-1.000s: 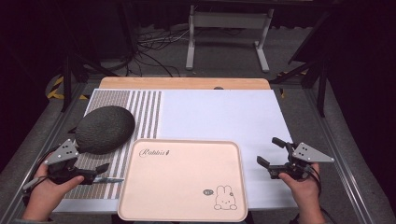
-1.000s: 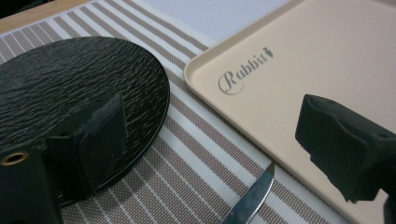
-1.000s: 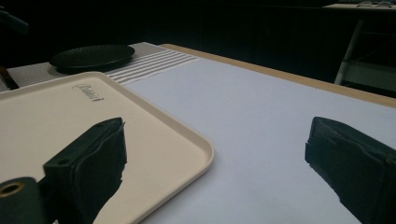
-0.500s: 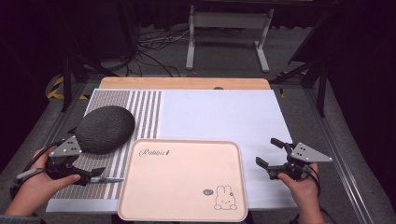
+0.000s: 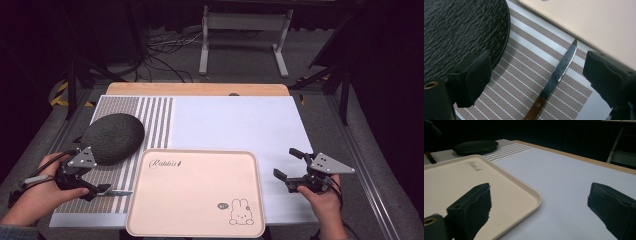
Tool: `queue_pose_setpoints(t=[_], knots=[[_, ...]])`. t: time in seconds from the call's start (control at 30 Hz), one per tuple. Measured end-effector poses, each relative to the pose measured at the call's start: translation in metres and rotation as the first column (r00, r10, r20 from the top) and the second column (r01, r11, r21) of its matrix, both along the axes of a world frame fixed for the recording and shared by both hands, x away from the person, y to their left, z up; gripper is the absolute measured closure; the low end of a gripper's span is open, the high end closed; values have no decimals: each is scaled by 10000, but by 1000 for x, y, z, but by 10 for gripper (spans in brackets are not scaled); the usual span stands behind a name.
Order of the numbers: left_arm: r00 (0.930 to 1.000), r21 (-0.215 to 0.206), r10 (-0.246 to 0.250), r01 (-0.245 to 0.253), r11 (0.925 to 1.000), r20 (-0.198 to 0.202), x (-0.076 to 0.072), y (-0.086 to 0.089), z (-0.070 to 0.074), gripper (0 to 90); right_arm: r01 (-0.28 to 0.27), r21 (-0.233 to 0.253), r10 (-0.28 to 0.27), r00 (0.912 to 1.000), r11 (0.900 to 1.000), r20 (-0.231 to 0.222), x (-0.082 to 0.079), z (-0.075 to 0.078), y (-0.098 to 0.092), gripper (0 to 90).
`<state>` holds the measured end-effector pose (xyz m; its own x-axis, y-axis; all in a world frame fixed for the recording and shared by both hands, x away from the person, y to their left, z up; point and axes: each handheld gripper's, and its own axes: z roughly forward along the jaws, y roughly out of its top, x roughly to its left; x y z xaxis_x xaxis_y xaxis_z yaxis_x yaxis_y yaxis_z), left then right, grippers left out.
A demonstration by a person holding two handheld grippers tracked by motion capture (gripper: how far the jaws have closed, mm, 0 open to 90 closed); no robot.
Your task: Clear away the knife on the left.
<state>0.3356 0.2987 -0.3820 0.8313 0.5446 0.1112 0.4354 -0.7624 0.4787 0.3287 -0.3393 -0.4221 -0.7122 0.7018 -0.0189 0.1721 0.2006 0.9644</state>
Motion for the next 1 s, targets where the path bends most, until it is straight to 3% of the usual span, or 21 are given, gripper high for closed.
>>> queue_pose_setpoints(t=[0.1, 0.27, 0.4, 0.67, 0.7, 0.83, 1.0], knots=[[9995, 447, -103, 116, 9989, -283, 1, -2, 0, 111, -37, -66, 37, 10000, 10000, -16, 1, -1, 1, 54], [9986, 786, -245, 281, 9965, -463, 3, -4, 1, 114, -21, -83, 21, 10000, 10000, -44, 0, -1, 1, 53], [9963, 1402, -529, 619, 9882, -674, 5, -6, 1, 114, -31, -70, 31, 10000, 10000, -45, 1, -1, 1, 53], [9907, 1970, -868, 1062, 9746, -1045, 9, -8, -5, 114, -45, -130, 44, 10000, 9999, -75, 1, -1, 2, 51], [9898, 2140, -968, 1174, 9697, -1044, 10, -8, -6, 114, -39, -142, 38, 10000, 9999, -87, 1, -2, 2, 51], [9878, 2102, -1047, 1273, 9693, -1152, 11, -9, -10, 124, -41, -177, 39, 9999, 9998, -128, 1, -3, 2, 51], [9800, 2299, -1473, 1752, 9573, -1337, 13, -10, -15, 147, -66, -160, 63, 9999, 9998, -149, 1, -3, 2, 51]])
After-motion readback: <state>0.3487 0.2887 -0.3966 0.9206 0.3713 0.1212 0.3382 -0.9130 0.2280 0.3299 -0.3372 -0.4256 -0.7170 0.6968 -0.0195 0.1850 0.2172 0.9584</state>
